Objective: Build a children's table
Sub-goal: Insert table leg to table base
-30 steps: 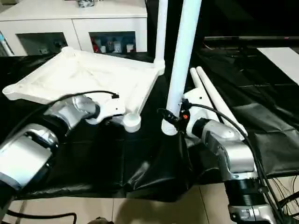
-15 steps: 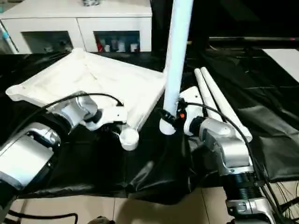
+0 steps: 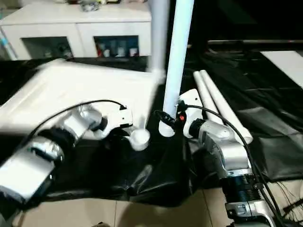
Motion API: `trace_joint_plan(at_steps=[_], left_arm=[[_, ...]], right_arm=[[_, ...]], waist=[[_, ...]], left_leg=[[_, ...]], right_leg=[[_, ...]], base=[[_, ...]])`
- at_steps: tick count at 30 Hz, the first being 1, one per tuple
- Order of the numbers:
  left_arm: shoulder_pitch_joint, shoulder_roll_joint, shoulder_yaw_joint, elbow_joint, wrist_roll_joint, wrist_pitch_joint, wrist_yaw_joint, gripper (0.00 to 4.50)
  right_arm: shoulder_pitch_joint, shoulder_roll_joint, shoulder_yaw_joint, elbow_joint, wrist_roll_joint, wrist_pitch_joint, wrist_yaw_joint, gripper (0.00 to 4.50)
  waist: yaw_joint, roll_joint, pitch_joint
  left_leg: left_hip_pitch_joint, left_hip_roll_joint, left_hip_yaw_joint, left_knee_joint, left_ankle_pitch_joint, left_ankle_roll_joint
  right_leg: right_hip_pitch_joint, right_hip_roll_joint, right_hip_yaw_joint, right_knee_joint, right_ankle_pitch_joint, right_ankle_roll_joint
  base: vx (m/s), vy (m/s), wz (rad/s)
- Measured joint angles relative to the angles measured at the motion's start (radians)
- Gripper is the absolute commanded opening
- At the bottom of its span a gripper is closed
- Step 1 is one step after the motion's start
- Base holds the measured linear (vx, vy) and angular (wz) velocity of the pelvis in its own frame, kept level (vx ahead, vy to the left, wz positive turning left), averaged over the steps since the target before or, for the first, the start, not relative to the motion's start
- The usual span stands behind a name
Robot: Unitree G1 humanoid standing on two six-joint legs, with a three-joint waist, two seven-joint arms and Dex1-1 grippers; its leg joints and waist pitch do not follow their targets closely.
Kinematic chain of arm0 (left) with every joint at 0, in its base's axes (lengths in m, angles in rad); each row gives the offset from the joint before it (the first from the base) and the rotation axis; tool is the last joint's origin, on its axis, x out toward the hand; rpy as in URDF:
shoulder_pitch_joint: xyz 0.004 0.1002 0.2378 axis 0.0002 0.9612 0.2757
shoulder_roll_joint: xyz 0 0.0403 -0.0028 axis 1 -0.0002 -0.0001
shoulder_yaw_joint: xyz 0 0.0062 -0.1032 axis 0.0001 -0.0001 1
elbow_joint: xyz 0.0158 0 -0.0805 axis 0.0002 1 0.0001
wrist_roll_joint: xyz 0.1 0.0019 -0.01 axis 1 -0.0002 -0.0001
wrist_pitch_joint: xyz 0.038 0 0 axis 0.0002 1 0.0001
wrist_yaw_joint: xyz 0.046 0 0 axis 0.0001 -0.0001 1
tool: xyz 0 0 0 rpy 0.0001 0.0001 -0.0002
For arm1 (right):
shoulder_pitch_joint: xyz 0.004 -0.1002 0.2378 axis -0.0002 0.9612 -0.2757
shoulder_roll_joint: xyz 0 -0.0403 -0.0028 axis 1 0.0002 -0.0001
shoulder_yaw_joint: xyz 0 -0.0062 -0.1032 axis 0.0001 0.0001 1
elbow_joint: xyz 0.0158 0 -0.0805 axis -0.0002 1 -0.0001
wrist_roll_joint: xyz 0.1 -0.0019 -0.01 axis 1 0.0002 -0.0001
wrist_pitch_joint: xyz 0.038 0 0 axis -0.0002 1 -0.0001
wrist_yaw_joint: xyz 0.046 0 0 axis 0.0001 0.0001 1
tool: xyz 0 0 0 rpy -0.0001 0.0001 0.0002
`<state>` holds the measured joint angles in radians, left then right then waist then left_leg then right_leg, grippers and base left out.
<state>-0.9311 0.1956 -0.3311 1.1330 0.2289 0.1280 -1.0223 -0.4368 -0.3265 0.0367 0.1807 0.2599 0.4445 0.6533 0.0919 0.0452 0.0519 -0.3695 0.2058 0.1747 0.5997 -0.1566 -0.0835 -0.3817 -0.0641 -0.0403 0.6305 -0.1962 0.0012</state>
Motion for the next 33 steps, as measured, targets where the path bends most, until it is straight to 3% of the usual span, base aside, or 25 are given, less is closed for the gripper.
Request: trace_joint_plan(at_steps=[5, 12, 15, 16, 23, 26, 33], left_arm=[[0.072, -0.003, 0.027, -0.09, -0.003, -0.073, 0.112, 0.28], [0.159, 0.037, 0.005, -0.172, 0.027, -0.286, 0.159, 0.12], [0.174, 0.04, 0.004, -0.198, 0.029, -0.294, 0.164, 0.12], [0.176, 0.04, 0.004, -0.201, 0.029, -0.293, 0.163, 0.68], [0.214, 0.05, 0.053, -0.267, -0.062, -0.256, 0.08, 1.26], [0.21, 0.072, 0.062, -0.267, -0.085, -0.258, 0.042, 1.33], [0.197, 0.132, 0.08, -0.249, -0.099, -0.235, -0.011, 1.33]], right_arm=[[0.0, 0.005, 0.001, 0.005, 0.0, -0.003, 0.0, 1.87], [-0.003, 0.011, 0.004, 0.023, -0.008, -0.013, -0.002, 1.87], [-0.007, 0.012, 0.006, 0.028, -0.017, -0.014, -0.003, 1.87], [-0.007, 0.012, 0.007, 0.028, -0.017, -0.014, -0.003, 1.87], [-0.008, 0.016, 0.011, 0.03, -0.017, -0.015, -0.002, 1.87], [-0.019, 0.017, 0.011, 0.039, -0.018, -0.018, 0.001, 1.87], [-0.029, 0.017, 0.012, 0.045, -0.02, -0.022, 0.001, 1.87]], waist=[[-0.002, -0.003, -0.001], [-0.002, -0.003, -0.001], [0.0, -0.003, -0.001], [0.0, -0.003, -0.001], [0.003, -0.013, 0.002], [0.004, -0.015, 0.001], [0.001, -0.015, 0.001]], left_leg=[[0.001, 0.0, 0.0, -0.002, 0.0, 0.0], [0.0, -0.001, 0.0, -0.008, 0.0, 0.0], [0.0, -0.001, 0.0, -0.012, 0.0, 0.0], [0.0, -0.001, 0.0, -0.013, 0.0, 0.0], [-0.008, -0.001, 0.0, -0.013, 0.0, 0.0], [-0.018, -0.001, 0.0, -0.012, 0.0, 0.0], [-0.018, 0.001, 0.001, -0.012, 0.0, 0.0]], right_leg=[[0.0, 0.0, 0.0, -0.001, -0.001, 0.003], [-0.001, 0.0, 0.001, -0.006, -0.002, 0.003], [-0.002, 0.0, 0.0, -0.006, -0.001, 0.002], [-0.002, 0.0, 0.0, -0.006, -0.002, 0.002], [-0.009, 0.0, 0.0, -0.009, -0.001, 0.002], [-0.017, 0.0, 0.0, -0.009, 0.0, 0.001], [-0.02, 0.002, -0.001, -0.006, 0.0, 0.0]], base=[[0.0, 0.0, 0.0], [0.0, 0.0, 0.0], [0.0, 0.0, 0.0], [0.0, 0.0, 0.0], [0.0, 0.0, 0.0], [0.0, 0.0, 0.0], [0.0, 0.0, 0.0]])
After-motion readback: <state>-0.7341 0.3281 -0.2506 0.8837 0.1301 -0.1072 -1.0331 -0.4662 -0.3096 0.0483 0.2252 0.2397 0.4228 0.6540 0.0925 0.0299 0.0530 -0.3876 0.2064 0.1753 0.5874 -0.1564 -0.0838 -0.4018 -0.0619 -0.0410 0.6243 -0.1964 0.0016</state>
